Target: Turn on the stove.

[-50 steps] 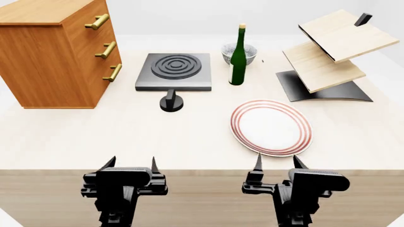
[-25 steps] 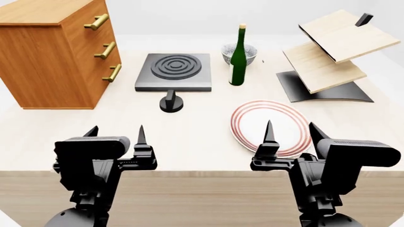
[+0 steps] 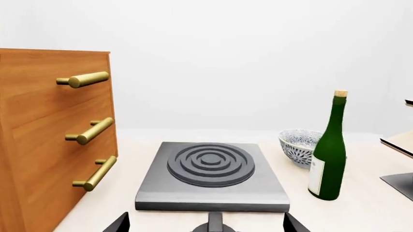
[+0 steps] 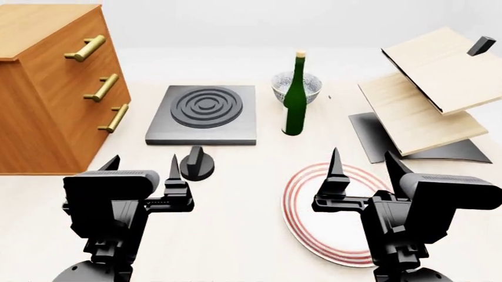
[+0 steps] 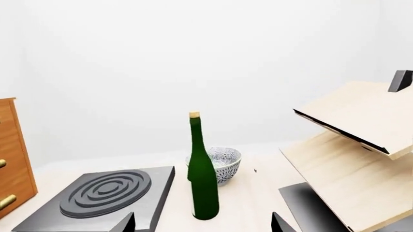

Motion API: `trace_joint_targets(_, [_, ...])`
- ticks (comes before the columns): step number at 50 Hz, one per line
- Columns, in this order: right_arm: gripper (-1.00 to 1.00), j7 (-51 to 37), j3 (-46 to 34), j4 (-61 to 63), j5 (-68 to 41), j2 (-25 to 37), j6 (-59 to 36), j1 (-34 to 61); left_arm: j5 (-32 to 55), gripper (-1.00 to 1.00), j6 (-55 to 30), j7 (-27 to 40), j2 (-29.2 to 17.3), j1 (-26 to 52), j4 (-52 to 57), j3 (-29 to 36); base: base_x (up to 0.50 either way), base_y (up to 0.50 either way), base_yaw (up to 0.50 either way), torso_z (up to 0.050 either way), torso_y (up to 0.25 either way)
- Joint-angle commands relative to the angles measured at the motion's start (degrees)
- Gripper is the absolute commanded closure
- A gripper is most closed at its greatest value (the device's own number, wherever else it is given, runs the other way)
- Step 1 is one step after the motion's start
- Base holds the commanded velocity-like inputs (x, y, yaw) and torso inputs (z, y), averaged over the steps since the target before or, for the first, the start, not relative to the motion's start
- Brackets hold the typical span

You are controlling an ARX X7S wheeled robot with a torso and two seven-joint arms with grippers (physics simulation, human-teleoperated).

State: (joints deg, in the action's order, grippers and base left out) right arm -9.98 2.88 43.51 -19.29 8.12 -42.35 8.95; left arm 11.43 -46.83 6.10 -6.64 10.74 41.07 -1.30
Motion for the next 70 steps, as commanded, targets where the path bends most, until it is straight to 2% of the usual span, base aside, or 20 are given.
trace_joint_targets(1, [-1.0, -0.56, -0.34, 0.13, -0.65, 0.45, 0.17, -0.01, 0.46, -1.0, 0.84, 0.68, -0.61, -0.2, -0.1, 0.15, 0.5, -0.07, 0.0, 0.0, 0.0])
trace_joint_targets(8, [-1.0, -0.68, -0.73, -0.17, -0.63, 0.79, 1.16, -0.39, 1.07, -1.0, 0.58, 0.97, -0.86, -0.22, 0.04, 0.18, 0.5, -0.07, 0.0, 0.0, 0.0])
trace_joint_targets(14, [-1.0, -0.76, -1.27, -0.17, 0.11, 1.06, 3.45, -1.32, 1.38, -1.0, 2.02, 1.08, -0.82, -0.57, -1.42, 0.13, 0.03, 0.0, 0.0, 0.0, 0.003])
trace_joint_targets(20, [-1.0, -0.45, -2.1, -0.51, 0.03, 1.64, 3.76, -1.99, 0.39, -1.0, 7.78, 0.86, -1.42, -0.41, -5.82, -0.45, 0.0, 0.0, 0.0, 0.0, 0.0])
trace_joint_targets(21, [-1.0, 0.21, -2.69, -2.8, 1.15, 1.87, 6.25, -3.51, -8.21, -1.0, 16.37, 8.3, -3.46, 8.19, -14.41, 0.74, 0.0, 0.0, 0.0, 0.0, 0.0])
trace_joint_targets(22, [-1.0, 0.16, -2.73, -2.73, 1.13, 1.96, 6.21, -3.51, -14.81, -1.0, 24.97, 4.53, -0.35, 10.99, -23.01, -4.62, 0.0, 0.0, 0.0, 0.0, 0.0])
trace_joint_targets(25, [-1.0, 0.06, -2.65, -2.7, 1.0, 2.15, 6.24, -3.46, -14.52, -1.0, 48.79, 4.71, -0.51, 12.05, -48.79, -4.55, 0.0, 0.0, 0.0, 0.0, 0.0])
trace_joint_targets(27, [-1.0, -0.03, -2.55, -2.63, 0.83, 2.22, 6.23, -3.51, -14.41, -1.0, 48.88, 4.74, -0.55, 12.06, -65.98, -4.49, 0.0, 0.0, 0.0, 0.0, 0.0])
trace_joint_targets(28, [-1.0, -0.05, -2.58, -2.67, 0.82, 2.26, 6.33, -3.55, -14.39, -1.0, 48.96, 4.78, -0.58, 12.08, -69.51, -4.44, 0.0, 0.0, 0.0, 0.0, 0.0])
trace_joint_targets(44, [-1.0, -0.34, -3.3, -3.3, 0.39, 2.62, 7.35, -3.87, -15.8, -1.0, 56.08, 6.83, -0.45, 14.36, -80.59, -2.23, 0.0, 0.0, 0.0, 0.0, 0.0])
trace_joint_targets(55, [-1.0, -0.56, -3.23, -3.72, -0.17, 2.9, 7.93, -4.36, -16.1, -1.0, 58.53, 7.76, 0.1, 18.12, -86.35, -1.05, 0.0, 0.0, 0.0, 0.0, 0.0])
trace_joint_targets(70, [-1.0, -0.82, -3.56, -4.6, -0.12, 3.39, 9.52, -5.19, -15.83, -1.0, 52.63, 6.29, 2.29, 18.69, -79.93, 1.46, 0.0, 0.0, 0.0, 0.0, 0.0])
